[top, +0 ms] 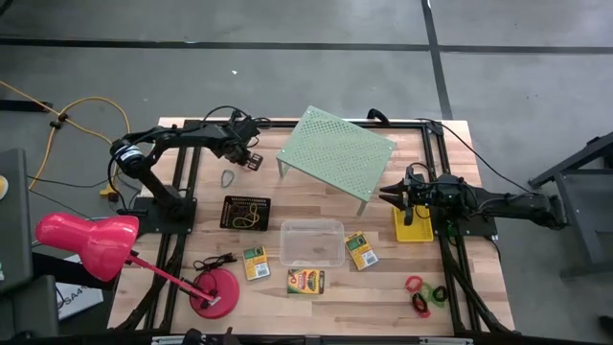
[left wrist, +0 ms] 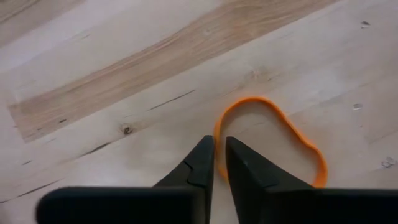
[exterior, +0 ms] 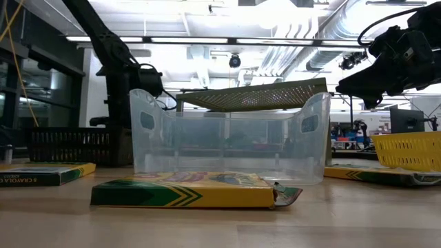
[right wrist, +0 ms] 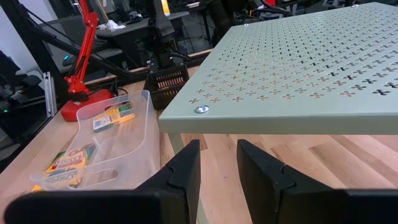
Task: Pick & Place Office Desk Supplies
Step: Put the orange rubber band into the black bin
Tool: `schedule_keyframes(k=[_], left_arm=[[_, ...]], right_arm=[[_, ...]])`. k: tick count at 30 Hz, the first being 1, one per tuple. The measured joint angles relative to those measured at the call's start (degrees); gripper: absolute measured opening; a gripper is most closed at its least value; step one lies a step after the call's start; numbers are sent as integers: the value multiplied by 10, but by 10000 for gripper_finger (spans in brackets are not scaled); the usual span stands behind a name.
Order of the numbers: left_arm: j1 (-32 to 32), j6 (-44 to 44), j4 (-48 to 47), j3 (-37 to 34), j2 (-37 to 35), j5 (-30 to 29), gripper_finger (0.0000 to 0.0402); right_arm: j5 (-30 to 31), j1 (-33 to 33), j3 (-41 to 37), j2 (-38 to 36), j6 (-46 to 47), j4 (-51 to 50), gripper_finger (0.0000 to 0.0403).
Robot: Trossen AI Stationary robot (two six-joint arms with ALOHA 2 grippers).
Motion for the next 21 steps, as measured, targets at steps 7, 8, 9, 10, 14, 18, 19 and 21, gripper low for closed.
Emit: schedule_keyframes(k=[7, 8, 9, 10, 14, 18, 19, 21], left_arm=[[0, 1, 0, 0, 0, 0, 2], [0, 1, 0, 0, 0, 0, 1], [0, 1, 0, 0, 0, 0, 1], [0, 1, 0, 0, 0, 0, 1], [-1, 1, 0, 0, -2, -6, 1], [-1, 5, -1, 0, -22, -6, 1], [-1, 9, -1, 0, -30, -6, 1], [-1, 17, -8, 1, -50, 0, 1]], right_arm=[[0, 0, 0, 0, 0, 0, 94], [0, 0, 0, 0, 0, 0, 94], [0, 0, 0, 0, 0, 0, 94], [0, 0, 0, 0, 0, 0, 94], [0, 0, 0, 0, 0, 0, 94], [0, 0, 0, 0, 0, 0, 94], [0, 0, 0, 0, 0, 0, 94], [0, 0, 0, 0, 0, 0, 94]])
